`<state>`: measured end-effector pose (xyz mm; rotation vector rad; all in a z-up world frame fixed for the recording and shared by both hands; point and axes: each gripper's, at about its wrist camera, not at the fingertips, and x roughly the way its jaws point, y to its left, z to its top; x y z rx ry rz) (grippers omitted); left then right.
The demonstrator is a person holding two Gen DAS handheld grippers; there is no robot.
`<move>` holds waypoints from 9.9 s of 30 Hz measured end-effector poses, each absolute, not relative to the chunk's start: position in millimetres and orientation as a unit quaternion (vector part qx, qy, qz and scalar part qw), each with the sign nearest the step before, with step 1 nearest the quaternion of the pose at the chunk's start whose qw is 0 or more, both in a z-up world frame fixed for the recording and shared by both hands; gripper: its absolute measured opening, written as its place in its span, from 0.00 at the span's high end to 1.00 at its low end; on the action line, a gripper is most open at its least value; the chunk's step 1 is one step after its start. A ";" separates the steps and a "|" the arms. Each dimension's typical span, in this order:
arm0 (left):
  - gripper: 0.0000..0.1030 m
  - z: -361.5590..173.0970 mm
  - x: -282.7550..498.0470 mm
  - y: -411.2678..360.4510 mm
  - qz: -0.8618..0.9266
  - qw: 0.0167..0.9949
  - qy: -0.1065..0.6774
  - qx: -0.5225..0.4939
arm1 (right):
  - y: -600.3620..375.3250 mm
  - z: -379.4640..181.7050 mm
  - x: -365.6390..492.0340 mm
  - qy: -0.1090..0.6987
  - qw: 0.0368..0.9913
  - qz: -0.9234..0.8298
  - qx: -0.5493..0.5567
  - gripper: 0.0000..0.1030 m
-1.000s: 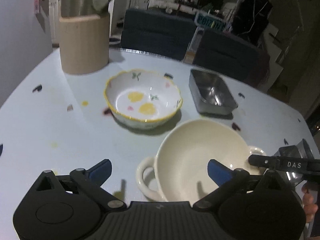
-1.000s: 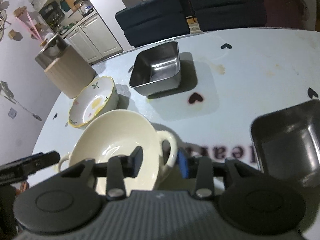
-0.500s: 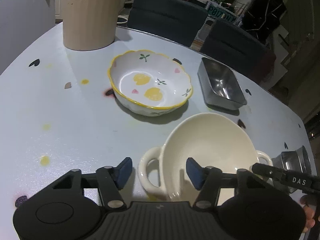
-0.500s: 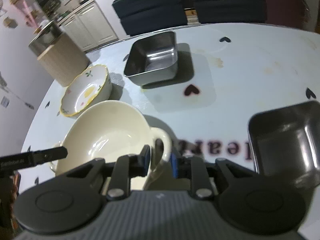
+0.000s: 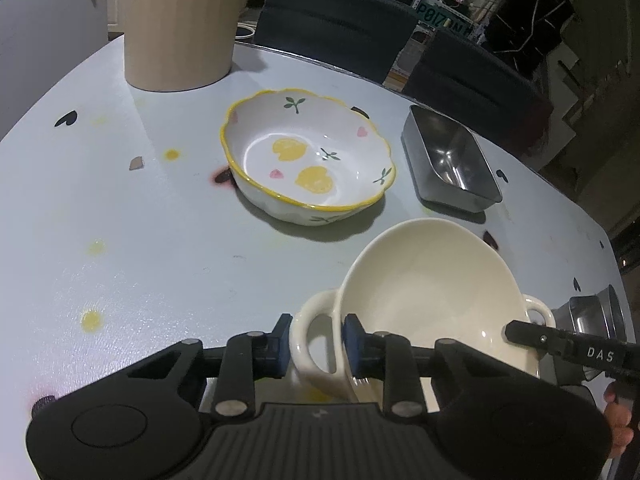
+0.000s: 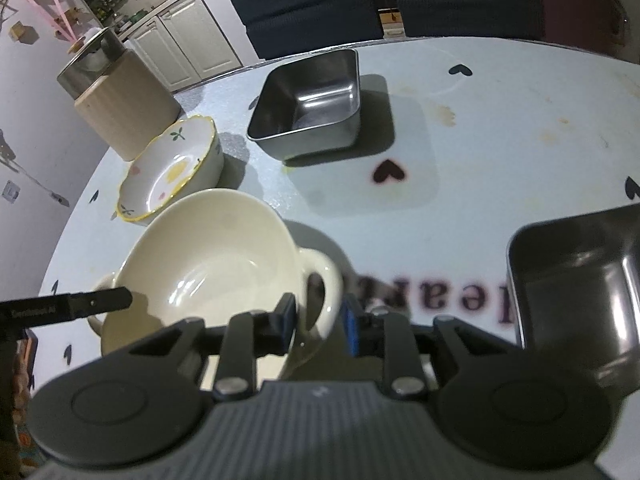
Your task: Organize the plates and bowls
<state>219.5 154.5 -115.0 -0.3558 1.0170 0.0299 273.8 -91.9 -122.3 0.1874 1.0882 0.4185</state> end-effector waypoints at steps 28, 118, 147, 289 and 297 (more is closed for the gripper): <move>0.77 -136.1 222.3 178.6 -0.033 0.822 0.499 -0.273 | -114.4 -133.8 293.7 0.549 0.787 0.227 0.167 0.74; 0.76 -93.1 115.4 9.8 -0.126 0.862 0.453 -0.189 | -268.3 -65.8 87.8 0.463 0.865 0.153 0.121 0.76; 0.74 -122.3 142.9 10.7 -0.117 0.847 0.483 -0.188 | -252.7 -85.8 115.7 0.502 0.850 0.126 0.102 0.76; 0.00 -46.1 86.8 -17.5 -0.125 0.899 0.410 -0.089 | -246.8 -31.2 69.7 0.406 0.905 0.117 0.042 0.01; 0.00 -5.9 83.2 5.6 -0.110 0.931 0.339 -0.080 | -223.2 -3.2 67.7 0.341 0.928 0.140 0.052 0.00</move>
